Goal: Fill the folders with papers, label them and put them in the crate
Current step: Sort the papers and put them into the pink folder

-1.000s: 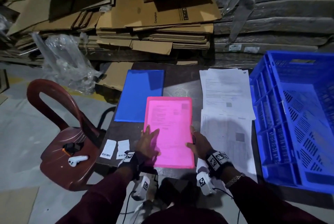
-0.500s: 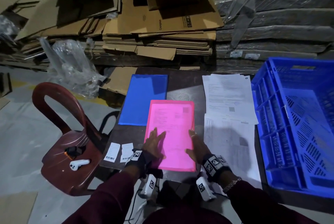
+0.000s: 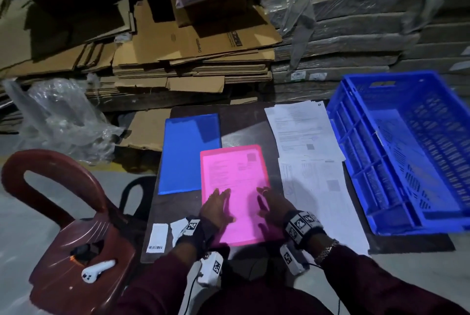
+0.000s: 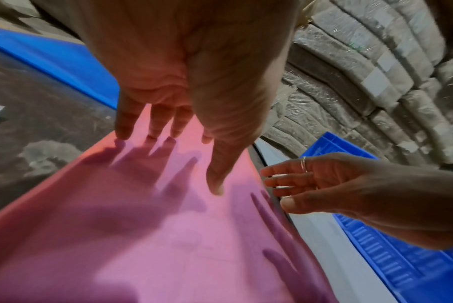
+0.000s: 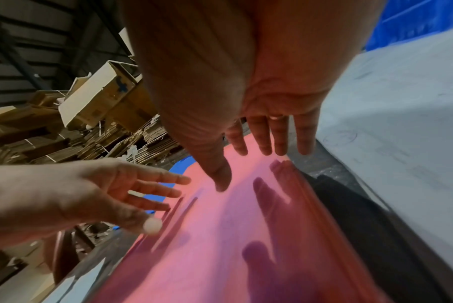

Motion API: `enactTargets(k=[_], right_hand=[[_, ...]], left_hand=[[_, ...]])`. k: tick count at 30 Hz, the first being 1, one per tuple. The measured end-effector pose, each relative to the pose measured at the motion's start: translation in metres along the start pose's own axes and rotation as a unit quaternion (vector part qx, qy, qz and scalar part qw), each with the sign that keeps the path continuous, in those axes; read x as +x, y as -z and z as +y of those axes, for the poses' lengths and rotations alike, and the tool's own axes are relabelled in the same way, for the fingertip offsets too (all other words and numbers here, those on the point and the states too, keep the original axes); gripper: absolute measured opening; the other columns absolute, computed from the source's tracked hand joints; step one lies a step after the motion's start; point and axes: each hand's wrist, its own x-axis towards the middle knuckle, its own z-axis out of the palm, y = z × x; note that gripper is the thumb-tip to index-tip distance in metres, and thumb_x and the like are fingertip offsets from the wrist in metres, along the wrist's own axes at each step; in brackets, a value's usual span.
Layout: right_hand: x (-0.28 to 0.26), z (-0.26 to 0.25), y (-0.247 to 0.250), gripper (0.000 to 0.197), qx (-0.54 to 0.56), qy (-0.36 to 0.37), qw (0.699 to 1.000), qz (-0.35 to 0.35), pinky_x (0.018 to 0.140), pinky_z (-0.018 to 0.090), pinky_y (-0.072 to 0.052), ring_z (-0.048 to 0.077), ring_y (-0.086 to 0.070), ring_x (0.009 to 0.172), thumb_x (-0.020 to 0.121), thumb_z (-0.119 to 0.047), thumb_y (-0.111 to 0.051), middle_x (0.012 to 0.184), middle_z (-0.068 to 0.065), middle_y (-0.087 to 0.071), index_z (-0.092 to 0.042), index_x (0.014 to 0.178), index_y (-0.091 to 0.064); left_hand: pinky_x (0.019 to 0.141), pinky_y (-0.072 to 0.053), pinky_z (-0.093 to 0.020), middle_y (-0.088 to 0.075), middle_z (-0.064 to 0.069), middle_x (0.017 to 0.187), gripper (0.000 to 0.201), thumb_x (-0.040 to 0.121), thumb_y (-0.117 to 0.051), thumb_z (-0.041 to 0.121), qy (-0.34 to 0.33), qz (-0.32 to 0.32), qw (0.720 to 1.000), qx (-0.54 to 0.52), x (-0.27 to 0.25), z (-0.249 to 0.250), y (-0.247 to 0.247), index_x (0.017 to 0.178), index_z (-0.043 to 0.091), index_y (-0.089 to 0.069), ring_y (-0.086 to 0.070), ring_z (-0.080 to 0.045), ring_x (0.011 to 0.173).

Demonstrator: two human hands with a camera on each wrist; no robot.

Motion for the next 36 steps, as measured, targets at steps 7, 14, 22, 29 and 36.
enactTargets(k=[7, 14, 22, 29, 36], right_hand=[[-0.025, 0.012, 0.010, 0.076, -0.027, 0.033, 0.991, 0.130, 0.119, 0.041, -0.026, 0.030, -0.028, 0.145, 0.079, -0.026, -0.074, 0.155, 0.011, -0.034, -0.006, 0.145, -0.040], [-0.063, 0.023, 0.008, 0.089, 0.079, -0.124, 0.971, 0.187, 0.121, 0.036, -0.016, 0.024, -0.015, 0.150, 0.086, -0.032, -0.072, 0.163, 0.010, -0.017, -0.017, 0.156, -0.019], [-0.094, 0.062, 0.039, 0.084, 0.070, -0.204, 0.955, 0.203, 0.121, 0.030, -0.015, 0.018, -0.016, 0.150, 0.089, -0.032, -0.070, 0.161, 0.005, -0.022, -0.012, 0.155, -0.021], [-0.100, 0.126, 0.051, 0.086, 0.077, -0.274, 0.941, 0.182, 0.119, 0.035, -0.024, 0.024, -0.022, 0.148, 0.085, -0.036, -0.073, 0.162, 0.008, -0.022, -0.014, 0.154, -0.026], [-0.090, 0.172, 0.049, 0.095, 0.110, -0.236, 0.951, 0.169, 0.117, 0.038, -0.029, 0.027, -0.027, 0.146, 0.083, -0.023, -0.077, 0.160, 0.009, -0.025, -0.010, 0.156, -0.017]], left_hand=[[0.106, -0.040, -0.057, -0.045, -0.026, 0.143, 0.073, 0.072, -0.064, 0.026, -0.147, 0.137, 0.979, 0.033, 0.012, 0.001, 0.026, 0.141, 0.005, -0.048, -0.039, -0.046, 0.135], [0.115, -0.030, -0.052, -0.024, -0.023, 0.157, 0.079, 0.084, -0.064, 0.024, -0.243, 0.046, 0.967, 0.064, 0.009, 0.040, 0.017, 0.153, 0.010, -0.026, -0.020, -0.038, 0.147], [0.106, -0.039, -0.043, -0.035, -0.017, 0.150, 0.086, 0.084, -0.073, 0.031, -0.275, -0.046, 0.959, 0.057, 0.022, 0.085, -0.010, 0.152, 0.010, -0.023, -0.039, -0.033, 0.135], [0.096, -0.038, -0.026, -0.046, -0.012, 0.142, 0.082, 0.083, -0.075, 0.017, -0.278, -0.064, 0.957, 0.048, 0.029, 0.118, -0.040, 0.151, 0.014, -0.028, -0.050, -0.029, 0.126], [0.112, -0.032, -0.039, -0.032, -0.014, 0.153, 0.088, 0.085, -0.072, 0.034, -0.202, -0.070, 0.975, 0.062, 0.032, 0.146, -0.081, 0.153, 0.014, -0.020, -0.030, -0.030, 0.141]])
